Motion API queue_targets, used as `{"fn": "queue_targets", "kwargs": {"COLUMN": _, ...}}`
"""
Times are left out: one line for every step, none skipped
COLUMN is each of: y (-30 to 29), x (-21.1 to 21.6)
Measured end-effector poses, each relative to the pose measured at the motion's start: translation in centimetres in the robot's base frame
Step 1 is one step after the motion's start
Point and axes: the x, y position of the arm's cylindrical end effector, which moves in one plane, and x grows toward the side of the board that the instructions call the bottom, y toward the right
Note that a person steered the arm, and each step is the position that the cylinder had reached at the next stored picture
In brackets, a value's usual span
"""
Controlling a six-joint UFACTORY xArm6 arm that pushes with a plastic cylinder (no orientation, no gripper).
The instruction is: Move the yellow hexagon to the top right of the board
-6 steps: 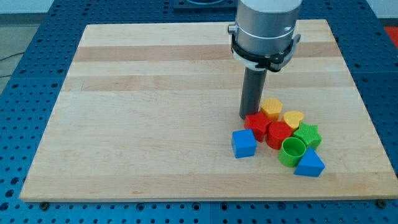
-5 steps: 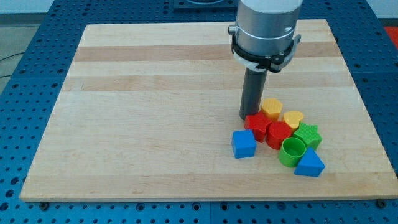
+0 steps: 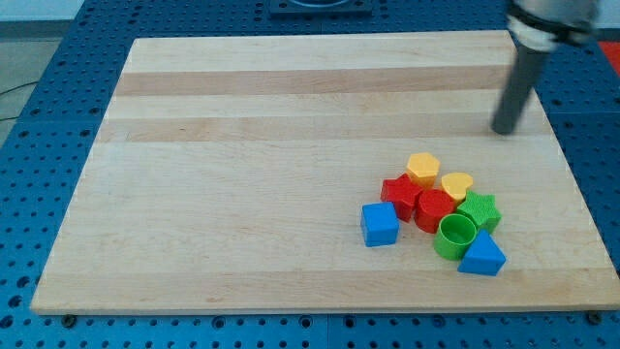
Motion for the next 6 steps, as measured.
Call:
{"fn": "queue_targets", "kwargs": {"y": 3.9, "x": 5.2}}
{"fn": "queue_targets", "kwargs": {"y": 4.0, "x": 10.1}}
{"fn": "queue_targets", "kwargs": {"y": 0.4, "x": 14.8}}
{"fn": "queue_targets", "kwargs": {"y": -4.3, "x": 13.6}}
{"fn": "queue_targets", "kwargs": {"y": -6.6, "x": 9.3}}
{"fn": "queue_targets", "kwargs": {"y": -9.5, "x": 5.2}}
